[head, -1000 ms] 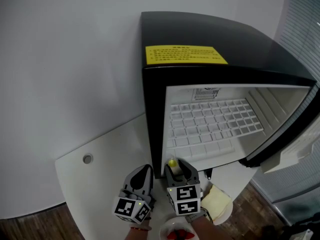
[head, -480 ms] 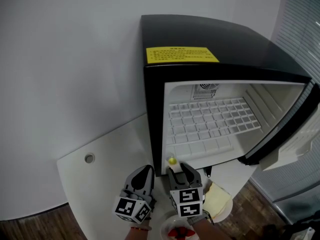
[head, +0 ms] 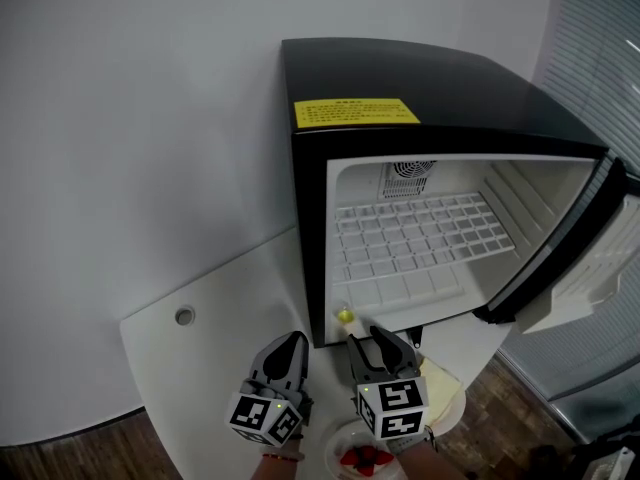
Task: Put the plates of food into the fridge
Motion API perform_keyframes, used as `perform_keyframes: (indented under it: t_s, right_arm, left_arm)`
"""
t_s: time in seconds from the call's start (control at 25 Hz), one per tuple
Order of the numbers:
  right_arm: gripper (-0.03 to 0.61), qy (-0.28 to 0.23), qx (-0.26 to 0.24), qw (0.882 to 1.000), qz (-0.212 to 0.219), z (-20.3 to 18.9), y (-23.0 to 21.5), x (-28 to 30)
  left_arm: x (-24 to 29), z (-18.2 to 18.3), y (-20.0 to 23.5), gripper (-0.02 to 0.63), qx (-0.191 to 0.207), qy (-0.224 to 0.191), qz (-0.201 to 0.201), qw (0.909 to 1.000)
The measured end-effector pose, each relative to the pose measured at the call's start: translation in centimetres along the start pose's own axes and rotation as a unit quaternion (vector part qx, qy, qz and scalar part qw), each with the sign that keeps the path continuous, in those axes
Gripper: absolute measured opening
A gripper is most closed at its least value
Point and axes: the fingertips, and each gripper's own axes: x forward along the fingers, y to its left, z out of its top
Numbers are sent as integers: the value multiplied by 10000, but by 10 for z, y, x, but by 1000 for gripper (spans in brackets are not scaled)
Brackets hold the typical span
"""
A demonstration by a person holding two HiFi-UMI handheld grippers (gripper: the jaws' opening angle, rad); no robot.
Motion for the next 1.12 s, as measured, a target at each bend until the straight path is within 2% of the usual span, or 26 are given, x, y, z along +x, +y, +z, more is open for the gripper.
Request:
perform_keyframes:
  t_s: [0.36,0.6,0.88,1.12]
  right_arm:
    - [133,-399,-434,9979,280,25,18,-46]
    - [133,-504,-467,9971,321,31,28,-76]
    - [133,-549,-410,9971,323,32,48,-116]
    - [133,-589,-307,9977,131,22,57,-155]
  left_arm:
    - [-20,9,-18,6,156,82,-199,9996]
    - [-33,19,-40,6,331,205,-461,9982]
    - [-58,34,-61,6,442,139,-675,9966]
    - [-83,41,-79,8,525,138,-845,9949]
